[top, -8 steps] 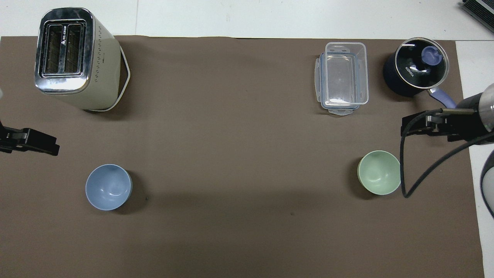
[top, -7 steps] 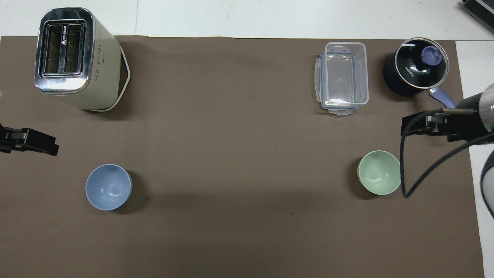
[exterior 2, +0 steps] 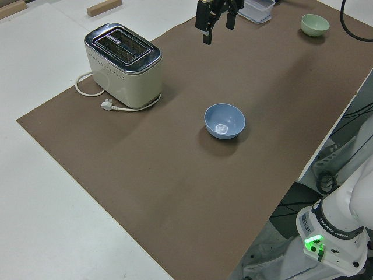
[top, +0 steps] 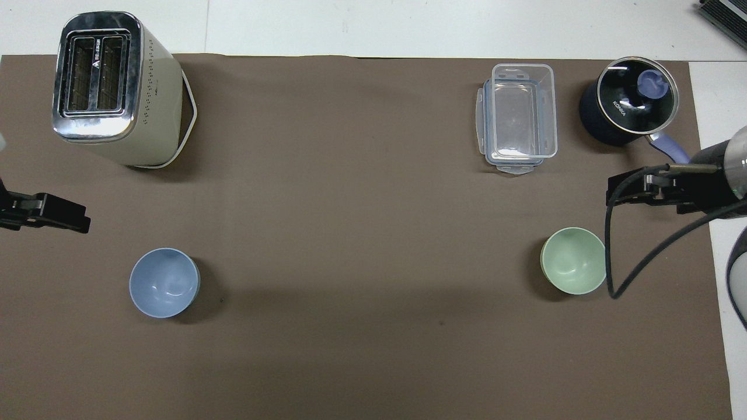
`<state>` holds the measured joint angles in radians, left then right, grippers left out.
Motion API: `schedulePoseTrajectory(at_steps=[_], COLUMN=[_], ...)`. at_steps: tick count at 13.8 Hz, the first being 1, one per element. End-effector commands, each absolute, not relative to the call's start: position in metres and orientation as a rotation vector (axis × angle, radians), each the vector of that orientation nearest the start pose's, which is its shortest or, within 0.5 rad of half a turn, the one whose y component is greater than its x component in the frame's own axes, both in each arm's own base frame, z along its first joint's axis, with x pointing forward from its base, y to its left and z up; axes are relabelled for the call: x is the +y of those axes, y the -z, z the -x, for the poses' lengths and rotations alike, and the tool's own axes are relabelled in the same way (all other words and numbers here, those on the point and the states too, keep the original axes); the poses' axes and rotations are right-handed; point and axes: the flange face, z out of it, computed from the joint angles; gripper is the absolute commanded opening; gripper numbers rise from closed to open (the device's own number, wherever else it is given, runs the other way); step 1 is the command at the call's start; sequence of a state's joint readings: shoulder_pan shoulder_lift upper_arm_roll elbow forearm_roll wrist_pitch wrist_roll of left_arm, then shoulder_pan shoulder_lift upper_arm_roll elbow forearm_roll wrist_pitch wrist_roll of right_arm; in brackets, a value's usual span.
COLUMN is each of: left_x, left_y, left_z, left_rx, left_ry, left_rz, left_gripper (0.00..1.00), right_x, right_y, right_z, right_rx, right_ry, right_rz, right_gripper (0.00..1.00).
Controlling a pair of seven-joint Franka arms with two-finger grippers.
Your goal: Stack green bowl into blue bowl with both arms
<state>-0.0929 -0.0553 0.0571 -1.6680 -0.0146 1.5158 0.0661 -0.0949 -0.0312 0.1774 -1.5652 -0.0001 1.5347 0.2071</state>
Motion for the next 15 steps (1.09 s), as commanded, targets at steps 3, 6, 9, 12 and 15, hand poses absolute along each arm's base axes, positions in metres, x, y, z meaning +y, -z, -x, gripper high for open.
schedulePoseTrajectory(at_steps=[3,6,9,12,15], left_x=[0.019,0.039,0.047,0.045,0.048], left_y=[-0.547,-0.51,-0.469,-0.426,-0.38], left_z=[-0.509,-0.503,-0.494,-0.483,-0.468], left_rx=[0.198,0.245,0.274,0.363,0.374], left_ry=[-0.074,-0.051,0.003,0.021,0.027], left_rz=[3.163,3.165,3.205,3.216,3.214], left_gripper=[1.0,1.0,1.0,1.0,1.0], right_x=[0.045,0.045,0.045,0.045,0.045], right_y=[-0.641,-0.641,-0.641,-0.641,-0.641], right_z=[-0.537,-0.537,-0.537,-0.537,-0.537], right_rx=[0.215,0.217,0.215,0.217,0.217], right_ry=[0.014,0.014,0.014,0.014,0.014], right_rz=[3.118,3.118,3.118,3.118,3.118], right_gripper=[1.0,1.0,1.0,1.0,1.0])
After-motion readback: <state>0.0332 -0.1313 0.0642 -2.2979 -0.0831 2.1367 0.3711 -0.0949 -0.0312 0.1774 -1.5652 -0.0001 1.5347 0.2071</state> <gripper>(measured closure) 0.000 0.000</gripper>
